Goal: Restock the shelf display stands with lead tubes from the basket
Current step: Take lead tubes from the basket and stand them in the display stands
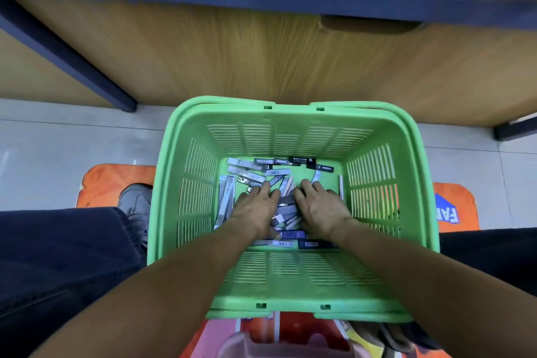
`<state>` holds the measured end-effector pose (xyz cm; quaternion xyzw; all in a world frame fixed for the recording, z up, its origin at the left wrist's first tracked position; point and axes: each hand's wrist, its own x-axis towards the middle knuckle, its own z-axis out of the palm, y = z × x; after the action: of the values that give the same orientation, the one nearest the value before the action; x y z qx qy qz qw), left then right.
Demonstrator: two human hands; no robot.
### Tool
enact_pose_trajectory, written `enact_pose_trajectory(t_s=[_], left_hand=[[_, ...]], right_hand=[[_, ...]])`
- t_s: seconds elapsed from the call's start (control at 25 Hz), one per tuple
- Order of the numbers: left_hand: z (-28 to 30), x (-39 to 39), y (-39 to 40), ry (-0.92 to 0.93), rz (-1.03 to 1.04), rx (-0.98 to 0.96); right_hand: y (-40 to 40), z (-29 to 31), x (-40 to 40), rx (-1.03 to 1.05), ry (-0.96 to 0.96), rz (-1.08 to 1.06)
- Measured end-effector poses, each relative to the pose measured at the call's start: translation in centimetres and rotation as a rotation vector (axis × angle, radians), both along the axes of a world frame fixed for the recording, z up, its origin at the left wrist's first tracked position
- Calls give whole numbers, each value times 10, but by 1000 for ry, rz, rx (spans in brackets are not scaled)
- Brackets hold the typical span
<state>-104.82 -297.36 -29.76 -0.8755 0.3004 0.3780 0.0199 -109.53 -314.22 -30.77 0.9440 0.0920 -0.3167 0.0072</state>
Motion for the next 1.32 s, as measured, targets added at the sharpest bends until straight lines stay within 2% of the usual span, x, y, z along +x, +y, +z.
enact_pose_trajectory(t_s=[0.12,0.32,0.48,0.64,0.72,0.92,1.04,1.16,1.32], left_hand=[[-1,4,-7,-98,-87,34],[-9,-14,-17,-169,-203,85],[-12,-18,-28,-108,-73,79],[-12,-15,-34,0,77,51],[-12,-16,-34,17,84,47],[-12,-33,-35,-15,41,88],[-14,-34,-35,-15,52,65],[-14,-30,-33,-40,35,29],[-14,-32,-33,-66,49,41]], right_hand=[[-6,-2,1,56,22,-102],[-16,-3,9,259,188,-293],[-19,2,19,383,300,-489],[-19,10,25,503,320,-698],[-18,10,26,509,302,-705],[-15,13,20,685,439,-896],[-11,15,21,760,440,-998],[-12,8,29,662,346,-1005],[-27,4,44,268,66,-1029]])
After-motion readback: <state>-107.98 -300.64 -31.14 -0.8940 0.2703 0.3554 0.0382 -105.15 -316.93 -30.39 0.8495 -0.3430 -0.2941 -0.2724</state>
